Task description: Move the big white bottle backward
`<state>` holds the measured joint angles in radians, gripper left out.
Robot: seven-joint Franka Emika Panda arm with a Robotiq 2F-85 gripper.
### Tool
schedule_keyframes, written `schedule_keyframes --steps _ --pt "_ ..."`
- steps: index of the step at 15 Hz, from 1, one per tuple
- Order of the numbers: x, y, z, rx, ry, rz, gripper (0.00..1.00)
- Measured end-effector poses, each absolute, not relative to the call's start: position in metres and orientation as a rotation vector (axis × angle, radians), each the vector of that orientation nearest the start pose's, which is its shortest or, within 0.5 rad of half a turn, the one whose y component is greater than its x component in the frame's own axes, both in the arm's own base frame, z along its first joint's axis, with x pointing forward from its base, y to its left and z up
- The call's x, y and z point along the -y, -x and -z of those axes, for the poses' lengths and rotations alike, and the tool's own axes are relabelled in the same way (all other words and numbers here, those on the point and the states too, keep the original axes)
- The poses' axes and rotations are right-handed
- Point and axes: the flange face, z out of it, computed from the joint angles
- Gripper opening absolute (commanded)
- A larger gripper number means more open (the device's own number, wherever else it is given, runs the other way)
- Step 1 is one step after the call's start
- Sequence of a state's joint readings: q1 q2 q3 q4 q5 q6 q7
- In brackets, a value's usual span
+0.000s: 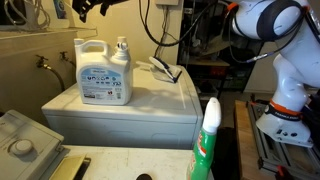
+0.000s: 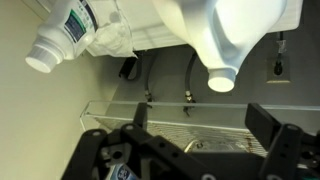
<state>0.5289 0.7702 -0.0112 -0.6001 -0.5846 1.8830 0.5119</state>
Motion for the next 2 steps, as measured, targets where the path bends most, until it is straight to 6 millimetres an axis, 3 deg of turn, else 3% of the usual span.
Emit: schedule_keyframes --steps 2 --pt "-0.3458 -0.6791 -0.6371 0.241 3.17 1.259 1.0"
